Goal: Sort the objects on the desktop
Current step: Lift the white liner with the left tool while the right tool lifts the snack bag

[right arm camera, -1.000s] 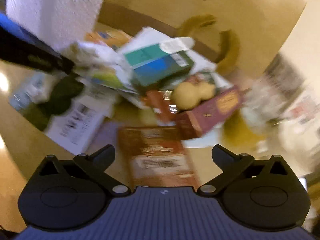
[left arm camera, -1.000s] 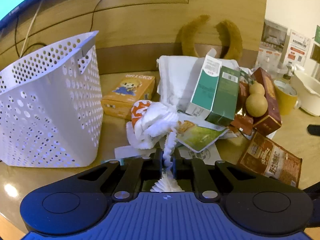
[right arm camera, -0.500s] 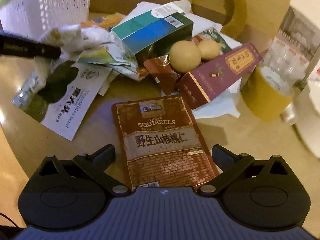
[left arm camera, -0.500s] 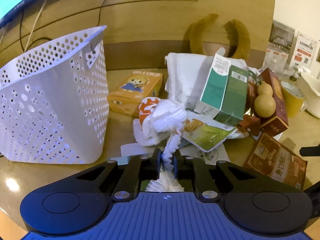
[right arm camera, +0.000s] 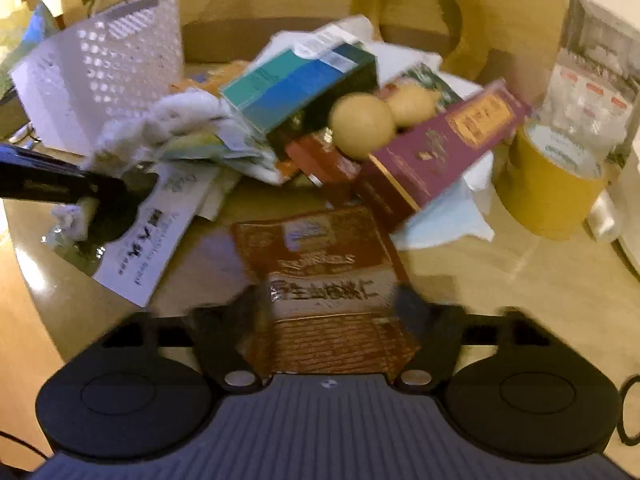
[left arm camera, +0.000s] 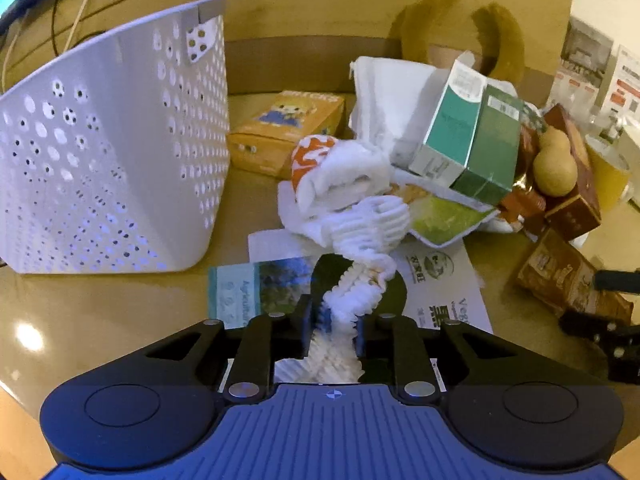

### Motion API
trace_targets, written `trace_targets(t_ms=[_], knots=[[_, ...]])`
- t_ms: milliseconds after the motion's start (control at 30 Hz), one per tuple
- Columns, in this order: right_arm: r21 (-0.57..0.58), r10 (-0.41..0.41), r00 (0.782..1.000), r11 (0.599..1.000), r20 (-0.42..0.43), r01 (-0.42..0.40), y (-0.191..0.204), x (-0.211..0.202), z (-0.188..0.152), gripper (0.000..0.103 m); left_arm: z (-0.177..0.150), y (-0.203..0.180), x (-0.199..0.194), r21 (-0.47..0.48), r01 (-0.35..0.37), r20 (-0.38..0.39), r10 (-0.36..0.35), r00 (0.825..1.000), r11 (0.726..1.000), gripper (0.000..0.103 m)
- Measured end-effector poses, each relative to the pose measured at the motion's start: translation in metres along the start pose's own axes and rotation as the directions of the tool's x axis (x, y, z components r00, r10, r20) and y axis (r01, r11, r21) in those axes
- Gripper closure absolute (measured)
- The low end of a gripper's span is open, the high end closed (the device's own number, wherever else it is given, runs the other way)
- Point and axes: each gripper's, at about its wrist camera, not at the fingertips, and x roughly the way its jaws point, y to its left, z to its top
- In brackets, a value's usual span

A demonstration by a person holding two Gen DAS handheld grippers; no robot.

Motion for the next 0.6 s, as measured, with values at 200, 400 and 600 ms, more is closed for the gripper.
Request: trace_targets(t_ms=[200,400,600], knots=[[0.065,0.007,1.000,0.998,0.003,-0.008,0.002,0.000,0.007,0.058,0.011,-0.004,-0.002,0.010,0.041,0.014,-0.041,0.999,0.999,0.095],[0.123,0.057,0.998,0.991,0.004,-0.057,-0.001,-0.005,0.021,0.074,0.027,-0.016,-0.018,0.022,0.080,0.087,-0.081,0.993,0.997,0.098],[0.175,0.071,0.997,0.982,0.027,-0.074,-0.009,-0.019,0.030,0.083,0.047,-0.025,-0.034,0.045,0.106,0.157,-0.112,0.981,0.993,0.098]])
